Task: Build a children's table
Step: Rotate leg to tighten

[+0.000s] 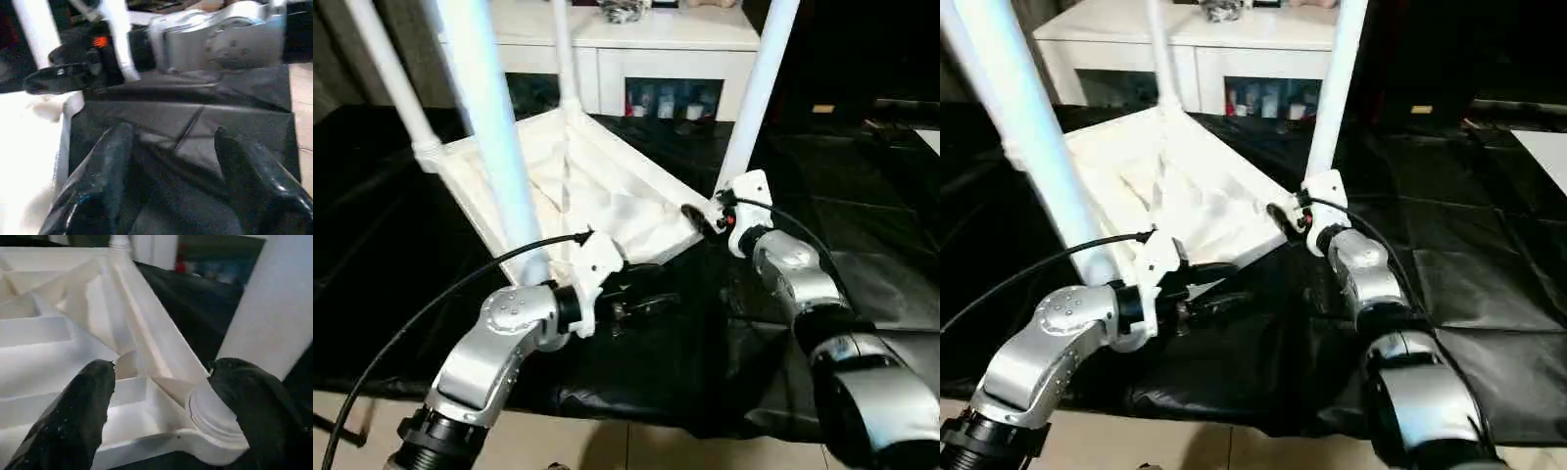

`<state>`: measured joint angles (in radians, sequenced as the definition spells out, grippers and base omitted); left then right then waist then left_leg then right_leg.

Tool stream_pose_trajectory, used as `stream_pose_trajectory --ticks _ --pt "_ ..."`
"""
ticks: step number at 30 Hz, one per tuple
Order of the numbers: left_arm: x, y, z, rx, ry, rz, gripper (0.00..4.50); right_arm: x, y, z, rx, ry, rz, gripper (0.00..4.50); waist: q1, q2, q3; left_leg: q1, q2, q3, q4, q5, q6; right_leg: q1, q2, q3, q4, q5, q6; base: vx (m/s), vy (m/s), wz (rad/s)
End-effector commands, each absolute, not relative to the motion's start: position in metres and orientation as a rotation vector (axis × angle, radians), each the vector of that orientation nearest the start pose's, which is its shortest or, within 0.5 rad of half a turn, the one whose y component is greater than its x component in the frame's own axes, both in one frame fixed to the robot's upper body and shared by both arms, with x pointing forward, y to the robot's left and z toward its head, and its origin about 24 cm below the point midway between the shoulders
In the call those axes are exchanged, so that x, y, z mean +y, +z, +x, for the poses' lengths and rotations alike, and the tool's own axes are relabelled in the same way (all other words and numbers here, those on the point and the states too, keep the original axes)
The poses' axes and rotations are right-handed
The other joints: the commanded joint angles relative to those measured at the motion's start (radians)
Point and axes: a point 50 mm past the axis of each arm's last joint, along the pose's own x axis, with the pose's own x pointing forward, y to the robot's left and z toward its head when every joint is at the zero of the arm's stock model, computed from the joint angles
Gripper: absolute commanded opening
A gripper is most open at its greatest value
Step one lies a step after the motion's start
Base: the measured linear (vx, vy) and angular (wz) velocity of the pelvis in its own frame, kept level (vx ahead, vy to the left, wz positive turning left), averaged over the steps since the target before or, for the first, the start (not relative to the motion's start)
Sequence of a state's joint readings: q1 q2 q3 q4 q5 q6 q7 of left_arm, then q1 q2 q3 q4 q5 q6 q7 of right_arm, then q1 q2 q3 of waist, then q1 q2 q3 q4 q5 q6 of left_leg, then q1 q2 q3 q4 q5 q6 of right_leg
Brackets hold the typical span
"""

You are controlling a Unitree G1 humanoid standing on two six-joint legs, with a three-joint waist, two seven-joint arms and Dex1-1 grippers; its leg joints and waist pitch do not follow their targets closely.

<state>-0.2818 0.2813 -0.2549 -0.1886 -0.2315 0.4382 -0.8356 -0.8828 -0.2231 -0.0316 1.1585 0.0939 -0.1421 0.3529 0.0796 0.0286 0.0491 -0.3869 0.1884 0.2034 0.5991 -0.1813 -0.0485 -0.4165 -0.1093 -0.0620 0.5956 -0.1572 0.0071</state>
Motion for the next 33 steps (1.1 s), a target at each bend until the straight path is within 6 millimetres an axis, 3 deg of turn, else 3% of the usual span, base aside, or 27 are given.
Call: stream_pose_trajectory --ticks 1,3,7,11,15,16,18,22,24,30,33 --pt "0.084 0.106 0.253 0.094 -1.205 0.113 2.93 -0.170 0.087 0.394 0.133 0.275 -0.082 3.81 -0.010 -0.011 -0.069 0.020 0.034 -0.013 -0.073 -0.228 0.024 0.045 -0.026 0.030 -0.051 -0.199 -0.235 0.000 0.000 0.00" --pt "0.090 0.109 0.247 0.101 -1.220 0.096 2.93 -0.169 0.094 0.397 0.109 0.293 -0.064 3.81 -0.012 -0.015 -0.069 0.018 0.033 -0.012 -0.071 -0.217 0.034 0.046 -0.025 0.029 -0.048 -0.186 -0.238 0.000 0.000 0.00" --pt "0.099 0.112 0.241 0.106 -1.221 0.084 2.93 -0.162 0.102 0.398 0.070 0.371 -0.037 3.81 -0.025 -0.014 -0.069 0.013 0.033 -0.012 -0.069 -0.215 0.056 0.049 -0.025 0.027 -0.046 -0.184 -0.250 0.000 0.000 0.00" --pt "0.115 0.115 0.233 0.143 -1.208 0.063 2.93 -0.153 0.105 0.397 0.034 0.475 -0.036 3.81 -0.033 -0.012 -0.067 0.015 0.034 -0.011 -0.068 -0.233 0.056 0.047 -0.025 0.028 -0.048 -0.214 -0.258 0.000 0.000 0.00" --pt "0.135 0.122 0.229 0.136 -1.145 0.058 2.93 -0.145 0.103 0.393 0.005 0.564 -0.042 3.81 -0.039 -0.005 -0.065 0.019 0.036 -0.013 -0.070 -0.267 0.046 0.043 -0.022 0.028 -0.051 -0.243 -0.260 0.000 0.000 0.00" --pt "0.146 0.127 0.228 0.127 -1.125 0.039 2.93 -0.143 0.102 0.391 -0.006 0.590 -0.035 3.81 -0.039 0.002 -0.062 0.020 0.035 -0.015 -0.073 -0.291 0.034 0.042 -0.021 0.027 -0.050 -0.260 -0.259 0.000 0.000 0.00" --pt "0.153 0.129 0.227 0.129 -1.116 0.029 2.93 -0.142 0.102 0.390 -0.013 0.605 -0.028 3.81 -0.041 -0.001 -0.061 0.020 0.035 -0.015 -0.075 -0.318 0.026 0.041 -0.019 0.027 -0.053 -0.275 -0.257 0.000 0.000 0.00" --pt "0.180 0.136 0.216 0.222 -1.142 -0.069 2.93 -0.138 0.097 0.383 -0.030 0.693 -0.016 3.81 -0.039 0.002 -0.060 0.025 0.032 -0.014 -0.073 -0.352 0.011 0.037 -0.018 0.028 -0.051 -0.314 -0.247 0.000 0.000 0.00" --pt "0.184 0.137 0.214 0.248 -1.156 -0.086 2.93 -0.138 0.095 0.382 -0.030 0.703 -0.021 3.81 -0.038 0.003 -0.058 0.024 0.032 -0.015 -0.075 -0.365 0.004 0.035 -0.016 0.027 -0.051 -0.339 -0.245 0.000 0.000 0.00" --pt "0.204 0.147 0.206 0.265 -1.137 -0.146 3.46 -0.144 0.088 0.376 -0.027 0.726 -0.022 3.81 -0.036 0.011 -0.056 0.027 0.034 -0.019 -0.078 -0.413 -0.019 0.032 -0.016 0.028 -0.053 -0.356 -0.240 0.000 0.000 0.00" --pt "0.215 0.147 0.201 0.307 -1.114 -0.169 3.67 -0.148 0.084 0.373 -0.022 0.730 -0.029 3.81 -0.037 0.009 -0.056 0.028 0.033 -0.019 -0.079 -0.412 -0.017 0.031 -0.016 0.028 -0.056 -0.372 -0.227 0.000 0.000 0.00"
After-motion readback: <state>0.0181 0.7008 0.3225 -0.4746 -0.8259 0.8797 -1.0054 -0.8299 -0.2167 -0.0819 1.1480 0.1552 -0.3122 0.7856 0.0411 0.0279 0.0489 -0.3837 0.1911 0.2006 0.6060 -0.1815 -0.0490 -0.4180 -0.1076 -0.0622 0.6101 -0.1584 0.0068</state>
